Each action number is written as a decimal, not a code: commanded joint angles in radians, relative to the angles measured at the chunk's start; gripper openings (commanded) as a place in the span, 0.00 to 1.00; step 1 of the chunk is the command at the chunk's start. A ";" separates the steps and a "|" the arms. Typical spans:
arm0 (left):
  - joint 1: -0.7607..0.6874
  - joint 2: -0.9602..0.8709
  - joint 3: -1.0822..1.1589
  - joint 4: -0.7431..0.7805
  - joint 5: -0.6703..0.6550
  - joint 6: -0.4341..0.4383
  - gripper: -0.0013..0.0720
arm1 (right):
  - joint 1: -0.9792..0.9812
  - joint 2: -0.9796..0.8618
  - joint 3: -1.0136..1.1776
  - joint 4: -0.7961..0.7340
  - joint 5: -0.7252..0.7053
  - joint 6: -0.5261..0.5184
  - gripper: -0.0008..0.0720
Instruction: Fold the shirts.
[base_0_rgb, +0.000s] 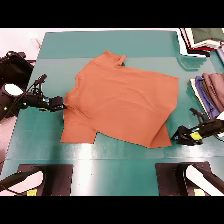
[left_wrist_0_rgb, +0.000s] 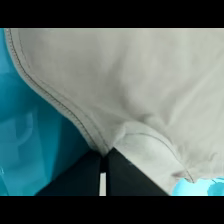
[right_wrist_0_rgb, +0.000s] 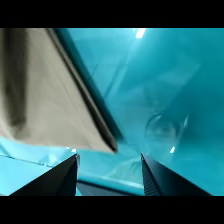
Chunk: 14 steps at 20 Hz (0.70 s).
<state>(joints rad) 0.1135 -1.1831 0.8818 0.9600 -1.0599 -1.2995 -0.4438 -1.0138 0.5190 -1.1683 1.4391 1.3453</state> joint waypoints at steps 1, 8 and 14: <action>0.001 0.001 0.003 0.000 0.003 0.000 0.05 | 0.094 -0.073 -0.038 0.074 -0.096 -0.003 0.60; 0.002 0.034 0.004 -0.005 -0.024 -0.002 0.05 | 0.274 -0.119 0.073 0.074 -0.108 -0.024 0.04; 0.002 0.325 0.259 -0.005 -0.018 -0.055 0.05 | 0.284 0.197 0.527 0.074 -0.043 -0.006 0.03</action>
<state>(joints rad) 0.1143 -0.9760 1.0107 0.9554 -1.0840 -1.3231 -0.1703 -0.9417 0.8314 -1.0996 1.3724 1.3258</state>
